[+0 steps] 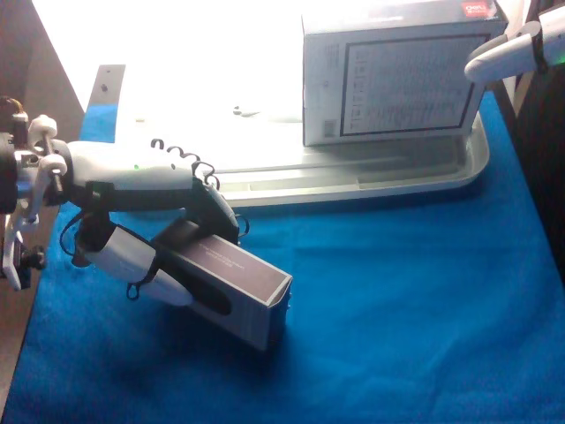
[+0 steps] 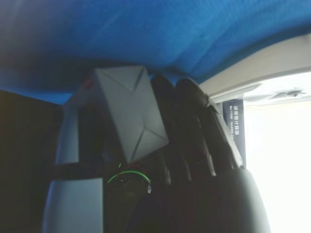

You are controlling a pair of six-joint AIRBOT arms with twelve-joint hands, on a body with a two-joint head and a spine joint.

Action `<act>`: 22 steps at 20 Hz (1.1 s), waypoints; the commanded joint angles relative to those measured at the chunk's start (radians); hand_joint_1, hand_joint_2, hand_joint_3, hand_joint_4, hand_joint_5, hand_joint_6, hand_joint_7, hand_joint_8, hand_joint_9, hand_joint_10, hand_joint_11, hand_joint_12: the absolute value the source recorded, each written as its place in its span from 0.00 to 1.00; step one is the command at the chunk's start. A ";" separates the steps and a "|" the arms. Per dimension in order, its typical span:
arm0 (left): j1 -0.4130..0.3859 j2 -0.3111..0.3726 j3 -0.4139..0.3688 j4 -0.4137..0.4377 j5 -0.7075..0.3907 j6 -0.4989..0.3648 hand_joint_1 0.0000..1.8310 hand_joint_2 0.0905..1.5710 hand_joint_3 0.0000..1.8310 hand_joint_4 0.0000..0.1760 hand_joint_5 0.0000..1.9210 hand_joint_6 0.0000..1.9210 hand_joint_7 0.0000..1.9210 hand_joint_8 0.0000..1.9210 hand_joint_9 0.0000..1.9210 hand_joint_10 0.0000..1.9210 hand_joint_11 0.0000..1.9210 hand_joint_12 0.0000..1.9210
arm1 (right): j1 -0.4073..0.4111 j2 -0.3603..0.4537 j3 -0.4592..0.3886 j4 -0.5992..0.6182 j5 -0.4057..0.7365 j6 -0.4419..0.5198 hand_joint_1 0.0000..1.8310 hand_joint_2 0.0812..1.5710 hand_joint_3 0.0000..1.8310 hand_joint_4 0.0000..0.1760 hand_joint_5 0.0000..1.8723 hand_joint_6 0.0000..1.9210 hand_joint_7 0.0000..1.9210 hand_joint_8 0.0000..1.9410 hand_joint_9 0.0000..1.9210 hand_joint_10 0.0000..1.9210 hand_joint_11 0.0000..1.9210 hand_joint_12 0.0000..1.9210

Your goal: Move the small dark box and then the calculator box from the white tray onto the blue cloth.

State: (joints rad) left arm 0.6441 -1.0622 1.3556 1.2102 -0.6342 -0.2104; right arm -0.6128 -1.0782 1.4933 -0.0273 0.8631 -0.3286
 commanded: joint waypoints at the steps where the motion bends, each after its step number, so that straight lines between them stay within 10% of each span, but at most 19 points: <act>1: -0.007 -0.007 -0.001 -0.041 -0.044 -0.012 0.58 0.71 0.00 0.33 0.48 0.55 0.38 0.49 0.30 0.46 0.14 0.75 | 0.018 -0.002 0.002 0.029 0.119 0.007 0.56 0.24 0.00 0.00 0.23 0.00 0.13 0.01 0.12 0.02 0.00 0.65; 2: -0.007 -0.007 -0.001 -0.041 -0.046 -0.012 0.57 0.70 0.00 0.49 0.48 0.55 0.39 0.39 0.31 0.45 0.13 0.74 | 0.018 -0.003 0.002 0.029 0.119 0.007 0.56 0.24 0.00 0.00 0.23 0.00 0.16 0.02 0.15 0.02 0.00 0.72; 4: -0.007 -0.007 -0.002 -0.040 -0.051 -0.013 0.55 0.69 0.00 0.94 0.49 0.53 0.42 0.30 0.31 0.39 0.13 0.69 | 0.018 -0.005 0.004 0.029 0.119 0.007 0.57 0.24 0.00 0.00 0.23 0.00 0.10 0.42 0.02 0.55 0.00 0.91; 5: -0.007 -0.007 -0.003 -0.040 -0.053 -0.014 0.52 0.61 0.00 0.00 0.44 0.31 0.42 0.26 0.33 0.35 0.14 0.65 | 0.018 -0.005 0.004 0.029 0.119 0.007 0.57 0.24 0.00 0.00 0.23 0.00 0.07 0.26 0.01 0.37 0.00 0.81; 9: -0.008 0.015 -0.024 -0.039 -0.073 -0.021 0.43 0.53 0.00 0.00 0.43 0.10 0.38 0.23 0.32 0.29 0.15 0.57 | 0.018 -0.009 0.008 0.029 0.119 0.007 0.57 0.23 0.00 0.00 0.23 0.00 0.08 0.00 0.06 0.05 0.00 0.53; 11: -0.011 0.029 -0.040 -0.037 -0.086 -0.021 0.43 0.50 0.00 0.00 0.40 0.17 0.31 0.41 0.26 0.44 0.15 0.63 | 0.018 -0.013 0.011 0.029 0.119 0.007 0.57 0.23 0.00 0.00 0.23 0.00 0.07 0.00 0.06 0.01 0.00 0.46; 14: -0.039 0.046 -0.059 -0.028 -0.102 -0.021 0.43 0.47 0.00 0.19 0.25 0.45 0.22 0.56 0.19 0.58 0.13 0.68 | 0.018 -0.014 0.016 0.029 0.118 0.007 0.58 0.24 0.00 0.00 0.22 0.00 0.12 0.01 0.11 0.02 0.00 0.66; 16: -0.073 0.052 -0.061 -0.017 -0.103 -0.021 0.43 0.44 0.00 0.22 0.21 0.45 0.22 0.51 0.22 0.53 0.16 0.59 | 0.018 -0.015 0.017 0.030 0.118 0.007 0.59 0.24 0.00 0.00 0.22 0.00 0.14 0.01 0.15 0.04 0.00 0.79; 17: -0.089 0.054 -0.058 -0.016 -0.102 -0.020 0.38 0.41 0.00 0.27 0.20 0.31 0.24 0.40 0.23 0.44 0.18 0.50 | 0.018 -0.016 0.018 0.030 0.118 0.007 0.61 0.25 0.00 0.00 0.23 0.00 0.18 0.09 0.08 0.50 0.02 0.96; 18: -0.107 0.058 -0.053 -0.018 -0.100 -0.016 0.36 0.39 0.00 0.31 0.22 0.16 0.26 0.26 0.26 0.35 0.19 0.50 | 0.019 -0.018 0.020 0.030 0.118 0.007 0.61 0.25 0.00 0.00 0.23 0.00 0.16 0.08 0.03 0.52 0.00 0.96; 19: -0.135 0.072 -0.051 -0.070 -0.090 0.047 0.28 0.42 0.00 0.45 0.14 0.01 0.22 0.02 0.25 0.06 0.18 0.40 | 0.019 -0.023 0.024 0.034 0.117 0.007 0.61 0.25 0.00 0.00 0.23 0.00 0.07 0.01 0.03 0.11 0.00 0.52; 22: -0.160 0.085 -0.043 -0.148 -0.078 0.128 0.31 0.44 0.00 0.63 0.08 0.00 0.14 0.00 0.18 0.00 0.14 0.24 | 0.019 -0.045 0.040 0.041 0.116 0.007 0.62 0.24 0.00 0.00 0.22 0.00 0.08 0.00 0.08 0.04 0.00 0.56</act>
State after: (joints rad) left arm 0.4927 -0.9798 1.3148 1.1080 -0.6724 -0.0776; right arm -0.6128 -1.1240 1.5333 -0.0101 0.8631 -0.3286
